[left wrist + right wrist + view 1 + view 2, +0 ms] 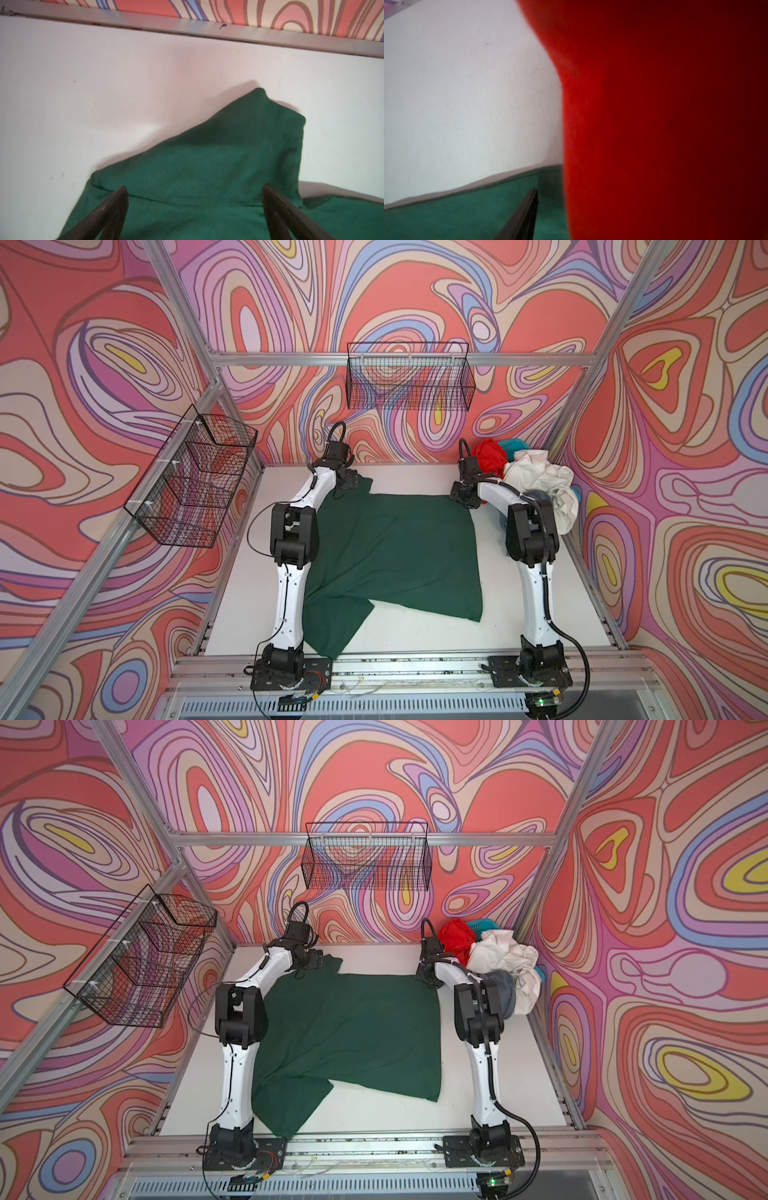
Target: Fold and stack the t-shirts
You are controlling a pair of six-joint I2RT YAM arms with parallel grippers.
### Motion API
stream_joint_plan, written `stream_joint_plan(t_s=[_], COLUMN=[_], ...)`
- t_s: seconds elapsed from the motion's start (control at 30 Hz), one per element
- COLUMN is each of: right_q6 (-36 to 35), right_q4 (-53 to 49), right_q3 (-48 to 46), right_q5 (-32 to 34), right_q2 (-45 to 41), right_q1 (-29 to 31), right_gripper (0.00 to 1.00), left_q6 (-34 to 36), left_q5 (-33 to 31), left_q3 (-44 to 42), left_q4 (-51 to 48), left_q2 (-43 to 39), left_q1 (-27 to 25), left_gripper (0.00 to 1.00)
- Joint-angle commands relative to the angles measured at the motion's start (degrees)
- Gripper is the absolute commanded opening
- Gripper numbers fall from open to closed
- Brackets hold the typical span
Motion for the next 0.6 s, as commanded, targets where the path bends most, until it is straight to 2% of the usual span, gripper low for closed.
stream_joint_plan(t_s=[0.0,0.17,0.3,0.5,0.57], right_q6=[-0.2,-0.2,-0.7,-0.8,-0.8], right_q4=[1.8,4.9,5.7,7.5,8.0], right_q3=[-1.0,-3.5,-4.3,-6.7,-7.0], right_q5=[-1.7,-5.1,-7.9,-9.0,-9.7], right_q2=[1.3,-0.4,-0.8,-2.6,-3.1], right_q1=[-0.4,-0.4,-0.3,-0.4,-0.3], right_gripper=[0.52,0.5,0.47,0.37,0.33], left_q6=[3.8,4.3,4.2,5.4,5.3], left_q5=[-0.3,2.4,3.9,6.5,6.6], left_q3=[3.9,8.2,9.4,10.8,11.1], left_q4=[-5.3,-8.1,-9.8,-11.8,-12.1], left_q2=[3.3,6.0,6.9,7.9,8.2], left_q1=[0.5,0.5,0.5,0.5,0.5], left_gripper=[1.0,1.0,0.96,0.78,0.67])
